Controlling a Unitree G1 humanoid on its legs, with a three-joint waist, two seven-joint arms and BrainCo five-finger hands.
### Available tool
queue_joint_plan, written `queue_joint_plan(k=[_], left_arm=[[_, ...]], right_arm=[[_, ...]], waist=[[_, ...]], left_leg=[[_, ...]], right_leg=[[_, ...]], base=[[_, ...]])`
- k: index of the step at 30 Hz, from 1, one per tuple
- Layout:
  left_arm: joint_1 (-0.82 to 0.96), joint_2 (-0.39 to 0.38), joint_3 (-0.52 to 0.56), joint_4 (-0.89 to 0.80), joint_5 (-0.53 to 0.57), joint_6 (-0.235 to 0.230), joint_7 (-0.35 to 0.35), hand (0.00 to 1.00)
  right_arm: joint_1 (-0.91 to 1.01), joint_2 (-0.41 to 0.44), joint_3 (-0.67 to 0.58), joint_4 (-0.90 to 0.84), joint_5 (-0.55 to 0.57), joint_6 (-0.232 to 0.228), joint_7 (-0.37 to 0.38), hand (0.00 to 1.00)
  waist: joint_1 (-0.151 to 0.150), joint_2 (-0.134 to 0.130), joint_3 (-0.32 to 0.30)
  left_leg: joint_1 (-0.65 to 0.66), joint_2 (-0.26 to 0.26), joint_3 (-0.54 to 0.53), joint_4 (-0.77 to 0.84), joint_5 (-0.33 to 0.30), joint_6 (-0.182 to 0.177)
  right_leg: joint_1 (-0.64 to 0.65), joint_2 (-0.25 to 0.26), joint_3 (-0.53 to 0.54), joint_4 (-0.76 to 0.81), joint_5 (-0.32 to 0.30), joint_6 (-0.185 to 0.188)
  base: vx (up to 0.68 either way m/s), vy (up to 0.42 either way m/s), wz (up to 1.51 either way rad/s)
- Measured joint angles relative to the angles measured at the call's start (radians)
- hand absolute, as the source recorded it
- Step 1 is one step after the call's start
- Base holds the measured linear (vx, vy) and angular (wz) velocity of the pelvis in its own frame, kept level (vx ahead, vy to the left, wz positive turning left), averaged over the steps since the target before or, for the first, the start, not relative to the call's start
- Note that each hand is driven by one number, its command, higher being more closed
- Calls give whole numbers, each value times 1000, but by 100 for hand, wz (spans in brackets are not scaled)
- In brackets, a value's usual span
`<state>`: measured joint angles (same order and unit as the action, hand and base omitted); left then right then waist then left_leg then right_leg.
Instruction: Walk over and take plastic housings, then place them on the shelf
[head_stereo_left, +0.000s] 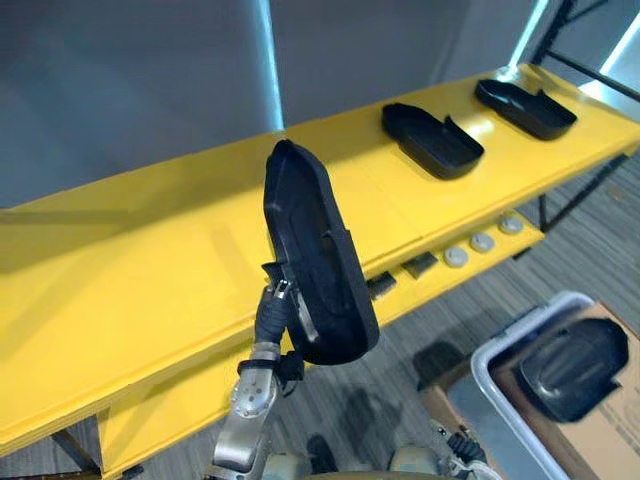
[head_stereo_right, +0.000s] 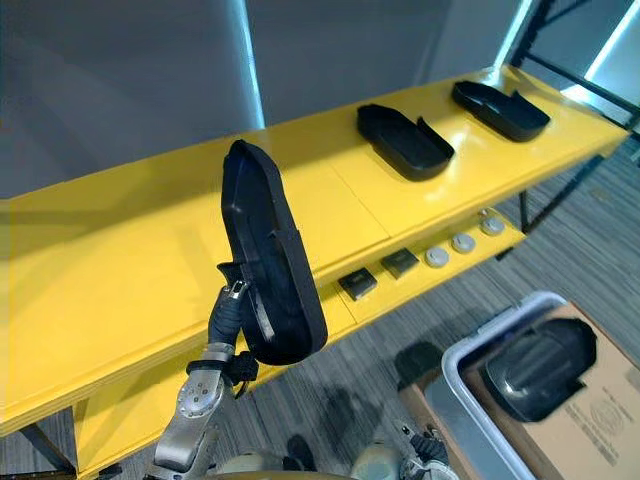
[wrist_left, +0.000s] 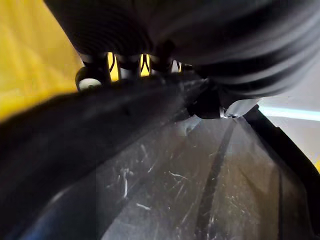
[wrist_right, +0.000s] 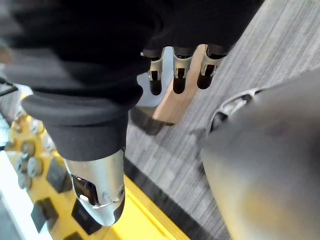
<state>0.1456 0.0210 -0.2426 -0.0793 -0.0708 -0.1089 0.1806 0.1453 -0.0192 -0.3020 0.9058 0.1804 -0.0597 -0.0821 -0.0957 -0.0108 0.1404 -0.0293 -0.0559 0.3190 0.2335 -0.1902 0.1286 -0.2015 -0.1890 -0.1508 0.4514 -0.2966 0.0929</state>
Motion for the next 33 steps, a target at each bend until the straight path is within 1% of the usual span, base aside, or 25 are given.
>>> queue_joint_plan(k=[1, 2, 3, 4, 5, 6, 7, 8, 10, 11, 12, 15, 17, 19, 20, 25, 28, 30, 33], left_arm=[[5, 1, 0, 11, 1, 0, 1, 100], [16, 2, 1, 11, 0, 0, 1, 100], [21, 2, 2, 11, 0, 0, 2, 100], [40, -9, 4, 9, 0, 0, 2, 100], [49, -12, 7, 6, 0, -2, 2, 100], [56, -13, 14, 6, 0, -6, 2, 100], [56, -13, 17, 6, 0, -6, 2, 100], [56, -16, 18, 6, 0, -6, 0, 100], [56, -26, 20, 6, 4, -6, -2, 100], [56, -28, 20, 6, 5, -6, -2, 100], [55, -34, 21, 7, 9, -6, -2, 100], [40, -58, 60, 13, 68, 1, 10, 100], [21, -57, 88, 18, 100, 12, 39, 100], [-34, -56, 125, 68, 134, 20, 69, 100], [-68, -55, 147, 99, 155, 29, 92, 100], [-175, -29, 222, 209, 232, 75, 172, 100], [-212, -11, 256, 265, 283, 104, 194, 100], [-248, -2, 266, 314, 315, 124, 195, 100], [-298, 6, 299, 378, 352, 158, 199, 100]], right_arm=[[20, 2, 7, -5, -7, 0, 0, 0], [46, 12, 11, -27, -16, 4, 1, 0], [62, 20, 17, -44, -18, 5, 1, 0], [83, 14, 28, -77, -27, 8, 9, 0], [85, 8, 28, -91, -29, 10, 16, 0], [84, 1, 43, -116, -35, 9, 23, 0], [82, 2, 49, -122, -35, 10, 26, 0], [85, 13, 50, -135, -35, 10, 29, 0], [88, 18, 53, -140, -35, 11, 35, 0], [89, 19, 54, -140, -35, 11, 37, 0], [97, 21, 55, -140, -35, 10, 39, 0], [101, 20, 54, -135, -35, 10, 40, 0], [105, 20, 54, -135, -35, 9, 41, 0], [107, 19, 55, -134, -38, 9, 41, 0], [107, 15, 55, -134, -45, 9, 43, 0], [108, 9, 74, -131, -66, 8, 44, 0], [106, -2, 93, -125, -74, 7, 45, 0], [106, -9, 115, -115, -74, 2, 46, 0], [106, -11, 117, -107, -78, -2, 47, 0]], waist=[[2, -13, -4], [7, -34, -10], [11, -43, -16], [24, -30, -28], [36, -22, -33], [53, -11, -37], [55, -9, -38], [54, -6, -43], [54, -6, -47], [53, -6, -49], [50, -6, -66], [38, -3, -75], [33, 1, -79], [25, 5, -80], [24, 8, -81], [15, 8, -81], [-1, 8, -81], [-2, 7, -81], [-7, 7, -81]], left_leg=[[22, -11, -21, 7, -8, -13], [41, -23, -15, 9, -19, -30], [44, -24, -9, 15, -30, -39], [52, -5, -4, 21, -47, -48], [50, 9, 6, 21, -52, -56], [43, 37, 25, 29, -60, -73], [44, 50, 31, 30, -61, -83], [47, 74, 43, 25, -61, -103], [75, 105, 64, 2, -51, -131], [82, 111, 69, -9, -46, -139], [84, 119, 75, -26, -36, -155], [107, 135, 89, -69, -8, -189], [118, 144, 96, -79, -2, -182], [127, 142, 92, -106, 17, -184], [127, 140, 92, -119, 28, -176], [123, 131, 85, -172, 71, -180], [124, 125, 75, -212, 97, -186], [127, 125, 72, -229, 109, -189], [127, 124, 69, -237, 117, -191]], right_leg=[[0, 10, 47, -19, 35, 3], [2, -7, 51, -25, 94, -11], [4, -12, 45, -28, 136, -22], [10, 0, 38, -22, 146, -8], [11, 12, 40, -33, 146, -10], [16, 39, 44, -58, 153, -21], [22, 52, 44, -75, 160, -30], [32, 78, 44, -105, 171, -45], [66, 118, 50, -165, 197, -66], [75, 127, 49, -182, 204, -71], [78, 141, 51, -213, 219, -78], [132, 172, 58, -327, 277, -88], [154, 188, 66, -366, 298, -92], [186, 192, 57, -430, 331, -93], [194, 194, 56, -457, 348, -94], [202, 199, 42, -531, 396, -111], [202, 202, 38, -551, 405, -111], [199, 204, 38, -552, 408, -111], [197, 206, 38, -554, 409, -110]], base=[[198, -104, 109], [190, -125, 107], [175, -161, 87], [123, -140, 42], [140, -203, -2], [87, -166, -39], [87, -201, -44], [56, -131, -32], [74, -139, -35], [100, -160, -28], [85, -120, -23], [71, -93, -18], [1, -52, -12], [-37, -46, 9], [-63, -36, 5], [-88, -48, 5], [-57, -41, 8], [-41, -28, 1], [-40, -8, 0]])
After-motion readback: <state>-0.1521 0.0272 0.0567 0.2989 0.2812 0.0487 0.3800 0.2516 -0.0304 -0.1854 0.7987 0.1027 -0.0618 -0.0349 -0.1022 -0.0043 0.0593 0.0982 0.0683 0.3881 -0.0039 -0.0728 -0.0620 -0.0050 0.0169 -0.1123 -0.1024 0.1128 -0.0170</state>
